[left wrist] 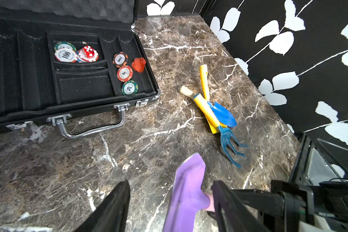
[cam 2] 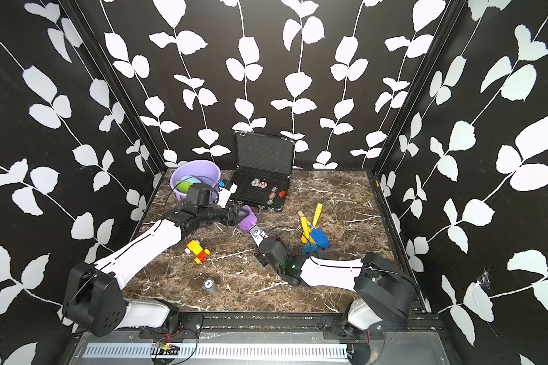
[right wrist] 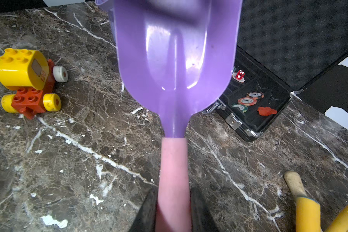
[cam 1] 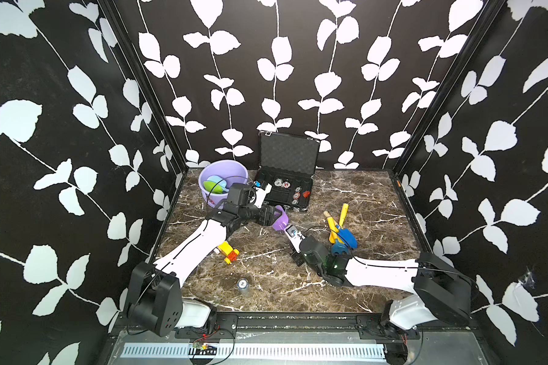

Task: Organize the gardening tools
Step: Pick up the gardening tool from the center of the board.

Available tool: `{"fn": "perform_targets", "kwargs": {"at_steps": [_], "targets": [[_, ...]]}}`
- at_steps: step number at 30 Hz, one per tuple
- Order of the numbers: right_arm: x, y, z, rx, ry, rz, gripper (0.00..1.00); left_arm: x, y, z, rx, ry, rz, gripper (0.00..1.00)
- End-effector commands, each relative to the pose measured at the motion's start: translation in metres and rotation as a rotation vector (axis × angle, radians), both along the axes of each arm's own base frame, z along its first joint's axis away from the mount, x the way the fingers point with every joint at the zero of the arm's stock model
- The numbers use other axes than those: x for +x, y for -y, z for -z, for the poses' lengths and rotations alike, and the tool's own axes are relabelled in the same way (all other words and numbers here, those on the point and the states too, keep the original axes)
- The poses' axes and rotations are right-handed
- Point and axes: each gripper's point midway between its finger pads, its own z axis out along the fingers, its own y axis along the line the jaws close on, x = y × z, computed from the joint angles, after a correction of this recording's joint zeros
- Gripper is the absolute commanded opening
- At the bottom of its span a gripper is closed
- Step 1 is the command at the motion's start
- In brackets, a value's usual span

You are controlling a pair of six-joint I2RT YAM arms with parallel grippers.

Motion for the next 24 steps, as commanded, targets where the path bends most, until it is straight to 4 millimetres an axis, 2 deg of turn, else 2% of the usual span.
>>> {"fn": "perform_targets", "kwargs": {"at_steps": [1,4,8,13,15,17,19,21,22,24], "targets": [[0.001,-0.005,-0.025,0.048,0.057,-0.004,0.00,0.000,0.008,-0.010,-0.016,0.013,0.051,0.59],[0.003,-0.003,-0.030,0.053,0.068,0.012,0.00,-0.001,0.010,-0.008,-0.015,0.001,0.069,0.52],[0.002,0.001,-0.036,0.075,0.078,0.023,0.00,-0.002,0.013,-0.013,-0.033,0.011,0.087,0.34],[0.003,0.001,-0.037,0.085,0.073,0.034,0.01,-0.001,0.015,-0.019,-0.059,0.029,0.080,0.00],[0.003,0.002,-0.038,0.098,0.069,0.042,0.12,0.000,0.015,-0.020,-0.070,0.040,0.071,0.00],[0.004,0.004,-0.043,0.118,0.068,0.058,0.32,0.001,0.014,-0.022,-0.074,0.051,0.062,0.00],[0.005,0.007,-0.048,0.135,0.066,0.077,0.46,0.004,0.013,-0.027,-0.076,0.074,0.048,0.00],[0.008,0.016,-0.055,0.158,0.062,0.133,0.74,0.006,0.010,-0.034,-0.073,0.103,0.031,0.00],[0.011,0.022,-0.056,0.163,0.052,0.172,0.96,0.007,0.008,-0.039,-0.070,0.123,0.017,0.00],[0.014,0.030,-0.058,0.169,0.022,0.213,0.99,0.011,0.002,-0.046,-0.058,0.159,-0.012,0.00]]}}
